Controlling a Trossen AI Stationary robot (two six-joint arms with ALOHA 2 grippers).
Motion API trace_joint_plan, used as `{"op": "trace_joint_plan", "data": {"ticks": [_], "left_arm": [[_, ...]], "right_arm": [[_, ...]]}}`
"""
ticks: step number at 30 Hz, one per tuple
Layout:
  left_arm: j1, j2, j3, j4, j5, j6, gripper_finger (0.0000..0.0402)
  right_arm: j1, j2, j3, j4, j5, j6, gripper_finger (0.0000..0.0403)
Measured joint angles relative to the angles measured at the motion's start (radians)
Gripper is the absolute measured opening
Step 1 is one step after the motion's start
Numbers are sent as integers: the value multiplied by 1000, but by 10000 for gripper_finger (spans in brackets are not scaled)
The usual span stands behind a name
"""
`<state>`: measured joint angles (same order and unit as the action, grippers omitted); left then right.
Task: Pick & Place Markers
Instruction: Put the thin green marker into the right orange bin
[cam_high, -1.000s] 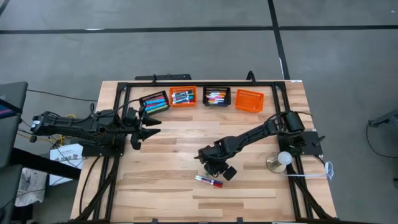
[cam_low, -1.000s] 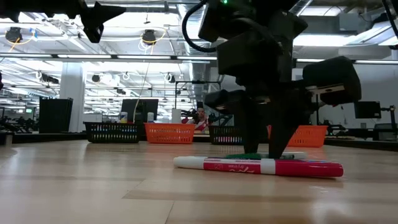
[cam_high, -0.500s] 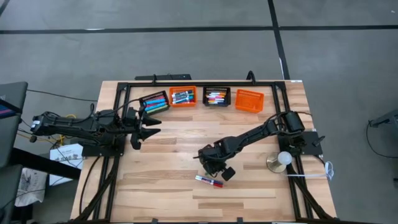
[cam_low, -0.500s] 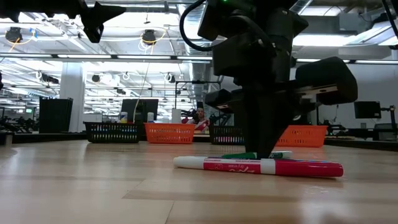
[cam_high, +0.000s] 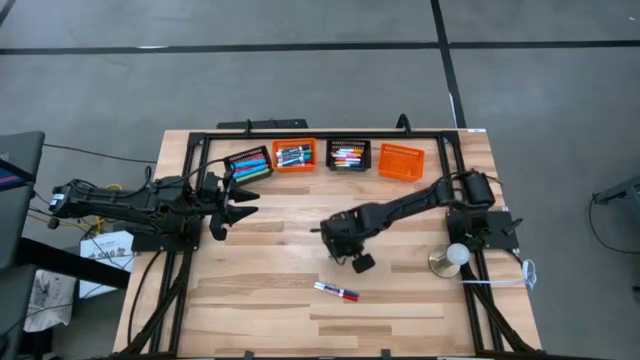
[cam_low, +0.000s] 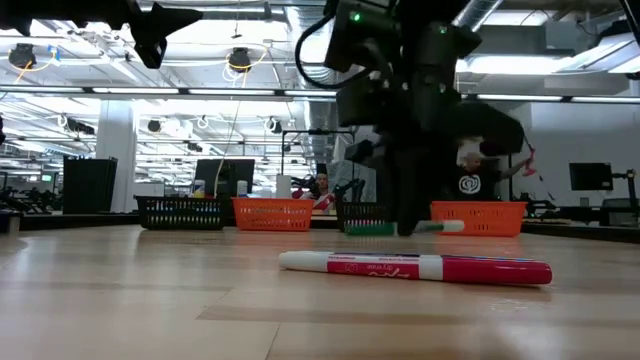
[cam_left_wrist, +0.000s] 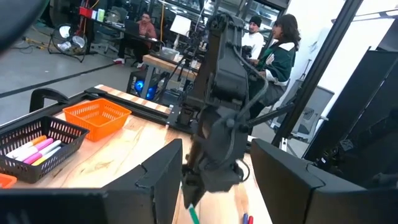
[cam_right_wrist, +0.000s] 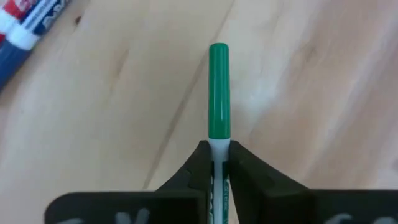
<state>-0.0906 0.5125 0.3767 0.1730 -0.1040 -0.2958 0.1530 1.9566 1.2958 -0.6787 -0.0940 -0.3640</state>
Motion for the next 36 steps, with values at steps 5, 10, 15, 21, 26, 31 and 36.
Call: {"op": "trace_joint_plan", "data": {"ticks": [5,10,15,21,26,31,36], "left_arm": [[0,0,0,3,0,0,190],[0,0,0,5,0,0,190],[0,0,0,6,0,1,190],[0,0,0,7,0,4,190],[0,0,0,8,0,4,190],[0,0,0,8,0,4,190],[0,0,0,8,0,4,190]], "right_arm": [[-48,-64,1,-97,22,1,33],[-121,-153,3,-165,55,27,41],[-203,-269,3,-223,88,58,31],[-338,-409,4,-286,160,75,41],[-464,-490,4,-340,195,38,38],[-591,-531,4,-369,221,-3,33],[-701,-538,4,-384,225,-40,42]]}}
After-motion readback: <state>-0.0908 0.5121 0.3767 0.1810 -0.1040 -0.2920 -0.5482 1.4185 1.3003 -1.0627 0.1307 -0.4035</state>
